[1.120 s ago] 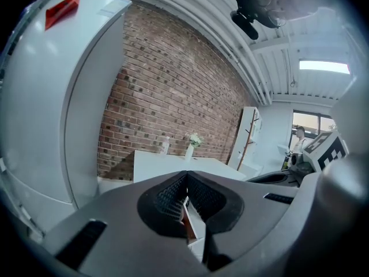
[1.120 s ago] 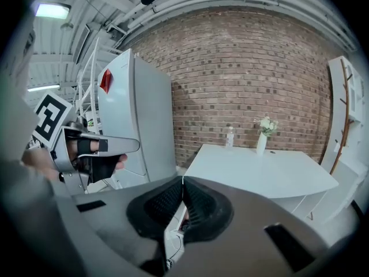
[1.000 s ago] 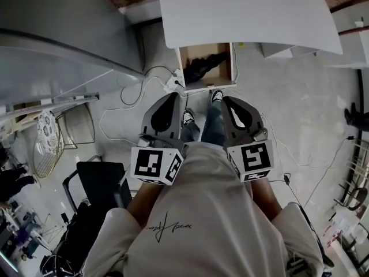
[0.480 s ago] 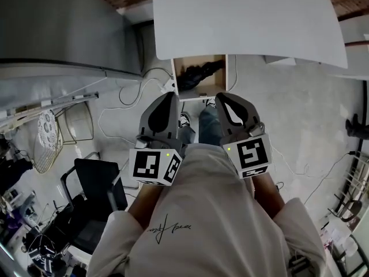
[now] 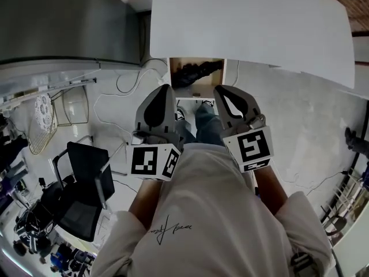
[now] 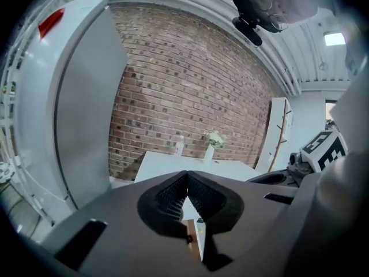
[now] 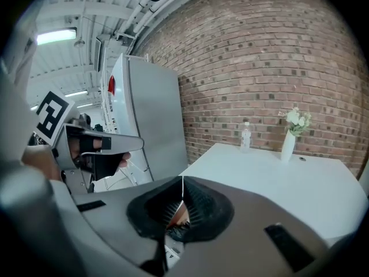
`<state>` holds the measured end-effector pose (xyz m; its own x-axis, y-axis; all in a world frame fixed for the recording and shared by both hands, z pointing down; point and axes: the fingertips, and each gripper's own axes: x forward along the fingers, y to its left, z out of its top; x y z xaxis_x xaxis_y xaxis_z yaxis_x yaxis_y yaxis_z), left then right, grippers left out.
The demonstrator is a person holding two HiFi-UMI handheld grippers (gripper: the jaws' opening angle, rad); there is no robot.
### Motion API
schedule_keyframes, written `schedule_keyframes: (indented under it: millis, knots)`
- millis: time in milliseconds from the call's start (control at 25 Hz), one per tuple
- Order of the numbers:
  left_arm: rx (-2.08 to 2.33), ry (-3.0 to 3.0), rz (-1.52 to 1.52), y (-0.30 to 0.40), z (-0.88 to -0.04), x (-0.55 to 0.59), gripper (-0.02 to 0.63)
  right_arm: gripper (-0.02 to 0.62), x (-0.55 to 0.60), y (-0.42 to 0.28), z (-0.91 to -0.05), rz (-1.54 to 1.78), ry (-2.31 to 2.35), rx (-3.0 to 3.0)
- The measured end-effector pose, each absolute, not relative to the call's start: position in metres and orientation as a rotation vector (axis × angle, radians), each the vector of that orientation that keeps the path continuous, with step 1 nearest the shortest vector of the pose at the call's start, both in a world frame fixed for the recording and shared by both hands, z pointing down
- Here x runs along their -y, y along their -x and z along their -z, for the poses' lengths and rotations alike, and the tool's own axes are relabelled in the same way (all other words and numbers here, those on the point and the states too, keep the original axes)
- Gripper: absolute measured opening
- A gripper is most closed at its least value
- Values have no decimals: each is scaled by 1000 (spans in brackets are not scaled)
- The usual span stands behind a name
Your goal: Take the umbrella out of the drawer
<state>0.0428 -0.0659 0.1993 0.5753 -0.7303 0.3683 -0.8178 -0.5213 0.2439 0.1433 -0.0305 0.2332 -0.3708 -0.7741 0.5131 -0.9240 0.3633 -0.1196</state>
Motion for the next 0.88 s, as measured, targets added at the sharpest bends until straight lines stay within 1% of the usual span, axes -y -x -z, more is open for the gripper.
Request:
schedule_keyframes:
  millis: [160,480,680,880]
  knots:
    - [1267,-2416,-316,-44,-202,65,18,17,37,-142,-234,-543,-1445,2284]
    - [1260,-2385,-337,-29,-217,58,17,17,39,-115,-240,-525,-1359,2304]
    - [1215,-2404,-293,-18,-219,53,17,17,42,-100,-250,-508,-1326,2300]
    - [1259,-2371,-351,-5,-232,54,18,17,43,-91,-264,-524,-1296,2300]
